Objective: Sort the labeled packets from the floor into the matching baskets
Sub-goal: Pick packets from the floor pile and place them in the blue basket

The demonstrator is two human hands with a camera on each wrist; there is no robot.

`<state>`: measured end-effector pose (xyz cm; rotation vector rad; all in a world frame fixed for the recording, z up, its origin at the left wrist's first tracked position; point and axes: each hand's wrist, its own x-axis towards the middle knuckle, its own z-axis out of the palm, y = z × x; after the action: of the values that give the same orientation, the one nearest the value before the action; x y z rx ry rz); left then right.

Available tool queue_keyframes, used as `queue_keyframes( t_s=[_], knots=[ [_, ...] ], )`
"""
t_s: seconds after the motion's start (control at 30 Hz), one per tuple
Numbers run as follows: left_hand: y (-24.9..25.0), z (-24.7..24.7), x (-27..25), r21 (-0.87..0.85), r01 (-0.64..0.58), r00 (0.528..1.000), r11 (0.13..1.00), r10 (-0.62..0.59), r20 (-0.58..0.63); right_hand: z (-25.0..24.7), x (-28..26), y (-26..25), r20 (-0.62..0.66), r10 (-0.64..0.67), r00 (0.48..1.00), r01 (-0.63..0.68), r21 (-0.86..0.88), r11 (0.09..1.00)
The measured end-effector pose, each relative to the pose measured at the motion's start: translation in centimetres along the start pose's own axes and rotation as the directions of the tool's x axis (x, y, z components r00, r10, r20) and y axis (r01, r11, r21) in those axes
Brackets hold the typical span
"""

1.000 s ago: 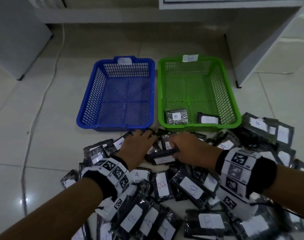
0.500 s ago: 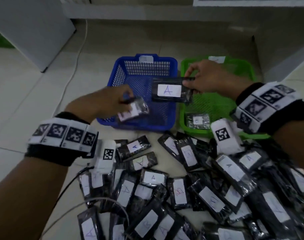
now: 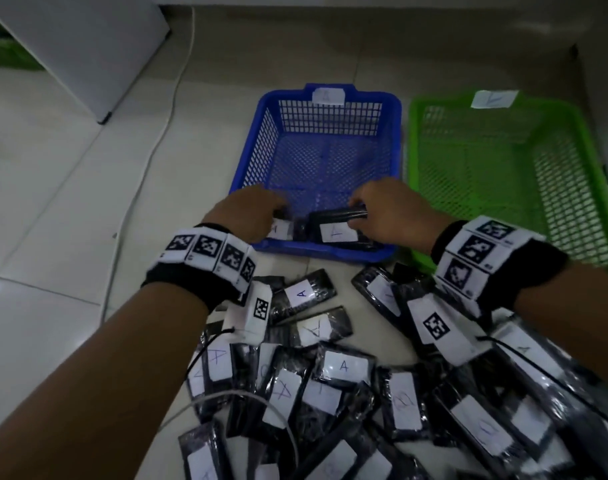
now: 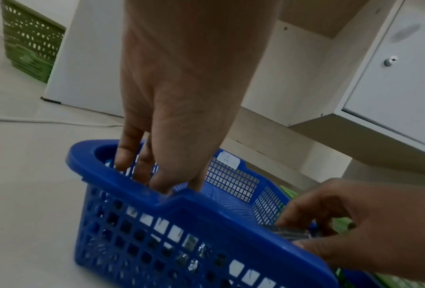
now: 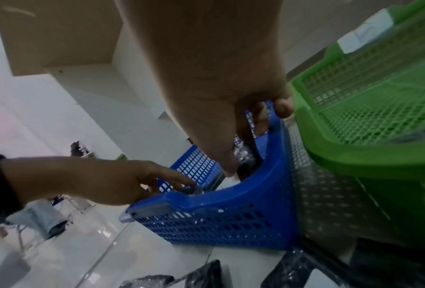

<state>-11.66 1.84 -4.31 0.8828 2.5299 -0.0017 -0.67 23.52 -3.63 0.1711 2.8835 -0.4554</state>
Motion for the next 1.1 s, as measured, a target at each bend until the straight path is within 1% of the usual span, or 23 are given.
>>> queue_keyframes(
  t_s=[0.03,0.07,0.1,0.13,0.17,0.2,0.23,0.3,0.33,0.4,0.47,0.5,0.57,0.63,0.7,0.77,0.83,0.9,0.97,1.0,1.03,1.07,1.1],
  knots=[
    [0.2,-0.1,-0.2,-0.02,0.016,1.0,1.0,-0.017,-0.004,-0.3,-0.2,-0.1,-0.026,-0.006,1.0,0.004,-0.09,0.996],
    [0.2,-0.1,-0.7,-0.059,0.01,0.998,0.998,-0.014,-0.068,-0.5,-0.4,-0.4,-0.069,-0.033,0.997,0.021,-0.166,0.986],
    [0.6,-0.2,-1.4,-0.093,-0.017,0.985,0.996,0.0,-0.171,-0.8,-0.6,-0.7,-0.118,-0.081,0.99,0.057,-0.196,0.979],
    [1.0,-0.1,-2.2,-0.11,-0.066,0.953,0.992,0.03,-0.3,-1.1,-1.0,-1.3,-0.149,-0.137,0.979,0.111,-0.171,0.979],
    [1.7,0.0,-3.3,-0.102,-0.093,0.919,0.99,0.046,-0.391,-1.1,-1.5,-1.9,-0.147,-0.183,0.972,0.167,-0.116,0.979],
    [2.4,0.2,-4.1,-0.07,-0.118,0.893,0.991,0.075,-0.444,-1.0,-2.2,-2.8,-0.123,-0.226,0.966,0.22,-0.06,0.974],
    [3.1,0.5,-5.1,-0.038,-0.131,0.884,0.991,0.099,-0.456,-0.6,-3.1,-3.7,-0.078,-0.267,0.961,0.266,-0.016,0.964],
    [4.2,1.2,-6.7,0.022,-0.213,0.872,0.977,0.2,-0.446,0.3,-4.8,-5.4,0.02,-0.335,0.942,0.335,0.035,0.942],
    [4.3,1.8,-7.4,0.067,-0.267,0.848,0.961,0.267,-0.457,0.7,-5.5,-5.9,0.063,-0.362,0.93,0.36,0.04,0.932],
    [4.0,2.4,-8.6,0.125,-0.321,0.824,0.939,0.342,-0.451,1.2,-6.4,-6.3,0.121,-0.385,0.915,0.383,0.041,0.923],
    [3.7,3.3,-9.4,0.138,-0.336,0.842,0.932,0.363,-0.399,2.0,-6.9,-5.9,0.191,-0.397,0.898,0.398,0.032,0.917],
    [3.8,4.0,-9.8,0.154,-0.325,0.869,0.933,0.359,-0.341,2.6,-7.2,-5.8,0.232,-0.406,0.884,0.417,0.001,0.909],
    [4.2,5.5,-10.1,0.201,-0.25,0.935,0.947,0.29,-0.203,4.7,-7.9,-5.5,0.282,-0.416,0.865,0.451,-0.072,0.89],
    [4.6,7.2,-10.1,0.195,-0.17,0.969,0.966,0.201,-0.148,7.2,-8.4,-5.2,0.324,-0.421,0.847,0.473,-0.1,0.875],
    [5.0,8.5,-10.0,0.147,-0.129,0.978,0.981,0.15,-0.146,9.7,-8.5,-4.7,0.304,-0.431,0.85,0.489,-0.151,0.859],
    [5.1,9.3,-9.9,0.118,-0.057,0.985,0.991,0.075,-0.156,11.1,-8.7,-4.1,0.267,-0.43,0.863,0.476,-0.138,0.869],
    [5.0,9.9,-9.8,0.068,-0.01,0.992,0.998,0.019,-0.121,11.1,-9.2,-3.8,0.255,-0.404,0.878,0.433,-0.064,0.899],
    [4.9,9.9,-10.0,-0.046,0.012,0.995,0.999,-0.016,-0.101,10.6,-9.4,-3.7,0.265,-0.369,0.891,0.38,0.011,0.925],
    [5.0,8.7,-10.2,-0.156,0.042,0.995,0.987,-0.055,-0.084,9.7,-9.3,-3.8,0.325,-0.323,0.889,0.315,0.079,0.946],
    [4.9,7.5,-10.4,-0.165,0.072,0.996,0.984,-0.079,-0.038,8.9,-9.2,-3.9,0.359,-0.316,0.878,0.302,0.095,0.948],
    [4.7,6.1,-10.4,-0.137,0.118,0.992,0.984,-0.112,0.05,7.9,-9.1,-4.0,0.393,-0.314,0.864,0.308,0.082,0.948],
    [4.4,4.4,-10.4,-0.118,0.156,0.979,0.981,-0.138,0.15,6.4,-8.9,-4.1,0.427,-0.312,0.849,0.327,0.04,0.944],
    [4.0,2.8,-10.4,-0.148,0.202,0.957,0.968,-0.163,0.238,4.6,-8.8,-4.2,0.454,-0.305,0.837,0.343,0.0,0.939]
  ],
)
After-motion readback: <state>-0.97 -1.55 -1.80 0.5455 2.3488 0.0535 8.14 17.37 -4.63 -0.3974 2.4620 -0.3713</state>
